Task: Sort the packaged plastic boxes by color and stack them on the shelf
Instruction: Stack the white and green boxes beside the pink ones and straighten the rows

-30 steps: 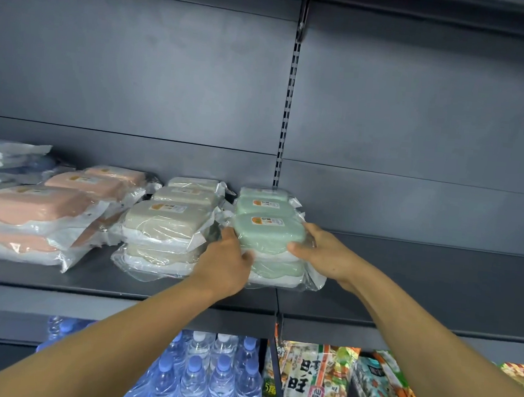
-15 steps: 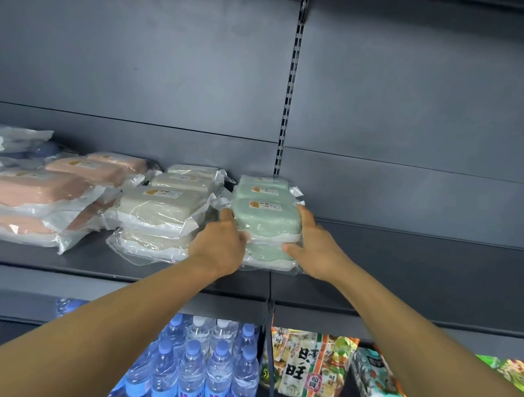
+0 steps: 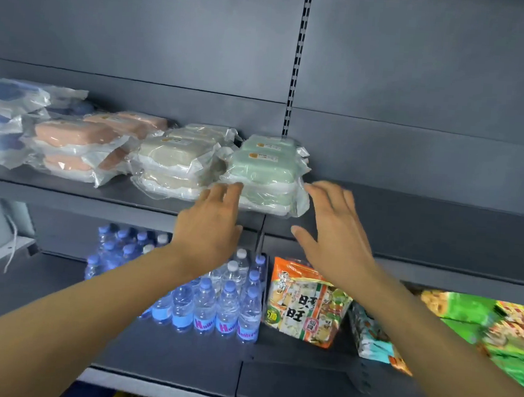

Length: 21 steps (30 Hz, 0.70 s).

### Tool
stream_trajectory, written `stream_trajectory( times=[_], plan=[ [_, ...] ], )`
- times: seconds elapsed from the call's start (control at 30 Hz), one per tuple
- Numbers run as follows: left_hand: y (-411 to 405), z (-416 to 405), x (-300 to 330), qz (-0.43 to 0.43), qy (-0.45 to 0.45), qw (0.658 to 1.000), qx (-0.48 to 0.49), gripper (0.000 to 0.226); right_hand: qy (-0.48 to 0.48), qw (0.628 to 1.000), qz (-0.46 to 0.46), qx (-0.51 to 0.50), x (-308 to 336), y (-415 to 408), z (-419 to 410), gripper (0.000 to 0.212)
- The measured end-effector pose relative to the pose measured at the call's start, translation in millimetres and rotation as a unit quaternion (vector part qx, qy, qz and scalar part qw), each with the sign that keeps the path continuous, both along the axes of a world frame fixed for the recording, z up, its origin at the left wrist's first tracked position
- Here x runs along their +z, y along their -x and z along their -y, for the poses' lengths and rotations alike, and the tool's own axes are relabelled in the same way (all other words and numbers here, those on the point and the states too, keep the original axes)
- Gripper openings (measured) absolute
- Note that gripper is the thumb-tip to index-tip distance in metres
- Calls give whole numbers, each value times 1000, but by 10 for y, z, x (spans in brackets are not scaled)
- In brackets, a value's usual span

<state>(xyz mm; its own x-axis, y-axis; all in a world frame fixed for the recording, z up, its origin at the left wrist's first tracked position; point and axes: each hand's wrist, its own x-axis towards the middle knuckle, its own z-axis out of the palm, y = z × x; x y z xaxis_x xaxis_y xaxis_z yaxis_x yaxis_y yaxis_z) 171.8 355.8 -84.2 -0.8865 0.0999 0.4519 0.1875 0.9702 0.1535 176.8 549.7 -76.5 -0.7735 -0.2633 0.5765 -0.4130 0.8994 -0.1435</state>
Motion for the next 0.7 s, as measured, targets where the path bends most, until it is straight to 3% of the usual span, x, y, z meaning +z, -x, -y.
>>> stream_trajectory(
  times=[0.13, 0.33, 0.53, 0.7],
  plan=[
    [-423, -141, -408, 37, 36, 997, -59, 45, -23, 998, 66, 1, -581, -413, -94, 59],
    [-803, -413, -1245, 168, 73, 972, -147, 42, -48, 971, 221, -72, -1534, -990, -259, 60],
    [-1162, -680, -2304, 304, 85, 924, -214, 40, -49, 912, 380, -145, -2631, -1622, -607, 60],
    [-1462, -864, -3237, 388, 95, 885, -238, 42, -38, 838, 504, -206, -3543, -2117, -1032, 55]
  ],
)
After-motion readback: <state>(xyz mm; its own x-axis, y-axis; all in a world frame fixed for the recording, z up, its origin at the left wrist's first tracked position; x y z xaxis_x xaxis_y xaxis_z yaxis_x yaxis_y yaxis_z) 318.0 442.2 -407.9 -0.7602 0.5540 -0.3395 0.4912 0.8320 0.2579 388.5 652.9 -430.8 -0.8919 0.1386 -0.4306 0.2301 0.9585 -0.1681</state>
